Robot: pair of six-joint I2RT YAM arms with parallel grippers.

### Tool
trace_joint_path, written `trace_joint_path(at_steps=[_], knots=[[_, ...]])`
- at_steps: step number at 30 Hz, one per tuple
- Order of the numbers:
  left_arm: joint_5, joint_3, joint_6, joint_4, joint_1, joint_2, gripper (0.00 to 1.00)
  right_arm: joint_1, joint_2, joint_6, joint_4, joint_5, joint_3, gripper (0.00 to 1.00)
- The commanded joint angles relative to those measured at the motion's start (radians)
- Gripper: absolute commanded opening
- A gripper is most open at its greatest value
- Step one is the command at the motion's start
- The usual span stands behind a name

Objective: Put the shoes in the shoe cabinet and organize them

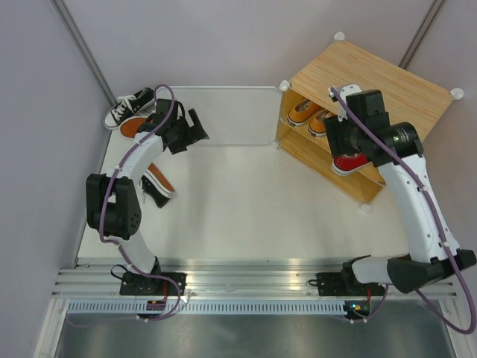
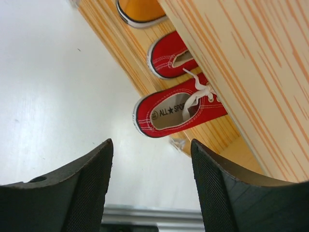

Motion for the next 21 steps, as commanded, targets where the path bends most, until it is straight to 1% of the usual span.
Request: trace_joint_path(at_steps=[1,2,3,5,7,11,14,15,16,17,18,19,21], knots=[[0.006,0.007,0.001,0.010,0.002,-0.031,1.00,-0.001,-0.089,0.075,0.218,-0.083,-0.085,0.71],[0.006,0.009,0.001,0.010,0.002,-0.030,1.00,-0.001,-0.118,0.089,0.263,-0.092,-0.122,0.72],[0.004,0.009,0.003,0.010,0.002,-0.031,1.00,-0.001,-0.188,0.139,0.307,-0.094,-0.205,0.73],[0.000,0.007,0.004,0.010,0.002,-0.034,1.00,-0.001,-0.246,0.199,0.402,-0.074,-0.280,0.77],[-0.006,0.007,0.006,0.010,0.002,-0.034,1.00,0.004,-0.308,0.276,0.442,-0.058,-0.372,0.79],[-0.007,0.007,0.006,0.010,0.002,-0.033,1.00,0.025,-0.389,0.420,0.513,0.087,-0.522,0.80],[-0.005,0.012,0.004,0.010,0.002,-0.025,1.00,0.074,-0.426,0.557,0.544,0.182,-0.578,0.78],[-0.005,0.010,0.003,0.010,0.002,-0.022,1.00,0.097,-0.431,0.602,0.547,0.301,-0.608,0.77],[-0.005,0.014,0.001,0.010,0.002,-0.019,1.00,0.160,-0.435,0.645,0.551,0.366,-0.621,0.77],[-0.005,0.015,0.000,0.011,0.002,-0.020,1.00,0.195,-0.431,0.719,0.539,0.458,-0.635,0.77],[-0.002,0.015,0.000,0.010,0.002,-0.020,1.00,0.238,-0.422,0.765,0.521,0.601,-0.632,0.78],[0.000,0.015,0.000,0.010,0.002,-0.020,1.00,0.304,-0.405,0.797,0.498,0.661,-0.626,0.78],[0.004,0.015,-0.005,0.010,0.002,-0.023,1.00,0.344,-0.333,0.872,0.421,0.733,-0.588,0.79]])
